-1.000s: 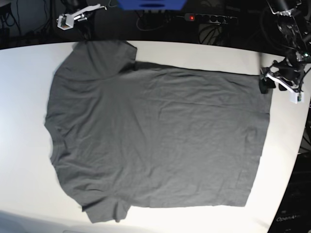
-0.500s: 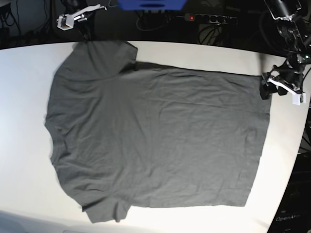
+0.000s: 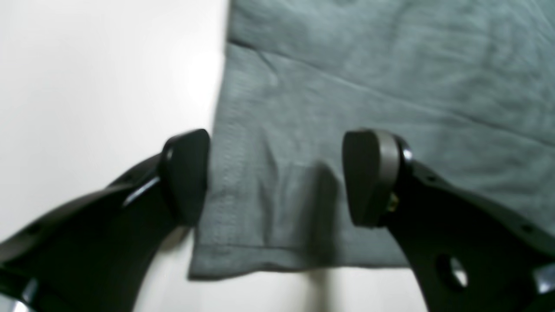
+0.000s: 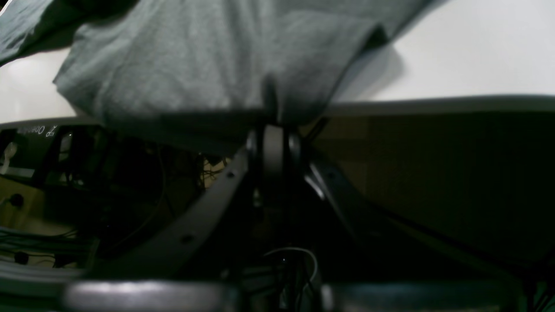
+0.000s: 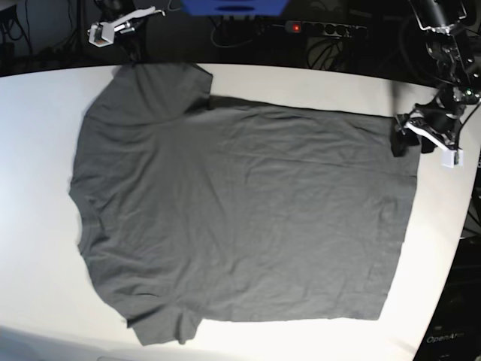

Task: Fold the T-shirt properly
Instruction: 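Close the left gripper on the hem corner of the shirt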

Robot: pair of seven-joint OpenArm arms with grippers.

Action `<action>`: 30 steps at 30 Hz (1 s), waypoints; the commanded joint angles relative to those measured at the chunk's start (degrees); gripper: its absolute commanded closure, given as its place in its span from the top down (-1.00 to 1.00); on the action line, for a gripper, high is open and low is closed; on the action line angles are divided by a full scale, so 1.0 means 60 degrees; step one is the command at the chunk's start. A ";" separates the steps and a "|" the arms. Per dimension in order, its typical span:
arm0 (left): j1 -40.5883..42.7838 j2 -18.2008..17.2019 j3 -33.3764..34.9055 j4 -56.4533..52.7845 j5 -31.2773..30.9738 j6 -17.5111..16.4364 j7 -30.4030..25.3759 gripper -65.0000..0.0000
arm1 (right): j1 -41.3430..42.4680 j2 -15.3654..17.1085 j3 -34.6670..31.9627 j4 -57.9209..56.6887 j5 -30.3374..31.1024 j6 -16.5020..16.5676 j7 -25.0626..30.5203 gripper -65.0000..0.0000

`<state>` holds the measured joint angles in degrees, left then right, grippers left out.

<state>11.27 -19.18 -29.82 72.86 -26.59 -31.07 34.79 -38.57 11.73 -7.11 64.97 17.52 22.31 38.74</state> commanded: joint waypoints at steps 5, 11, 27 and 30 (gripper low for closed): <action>0.0283 -0.0166 0.0172 -0.0224 0.0512 0.0087 0.1887 0.42 | -0.0070 0.0090 0.0050 0.0095 0.0077 0.0026 0.0246 -0.98; 0.0547 -0.0371 0.0172 -0.0165 0.0512 0.0087 0.2327 0.42 | -0.0070 0.0090 0.0050 0.0095 0.0077 0.0026 0.0246 -0.98; 0.0562 -0.0269 0.0084 -0.0268 0.1845 -0.1188 0.3484 0.42 | 0.0047 0.0090 0.0021 0.0095 0.0077 0.0026 0.0246 -0.98; 0.0562 -0.0210 0.0084 -0.0268 0.1860 -0.1203 0.3484 0.21 | 0.0047 0.0090 0.0006 0.0095 0.0077 0.0026 0.0246 -0.98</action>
<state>12.05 -21.89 -30.22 73.30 -23.03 -38.87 43.03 -38.11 11.73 -7.16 64.95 17.34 22.31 38.30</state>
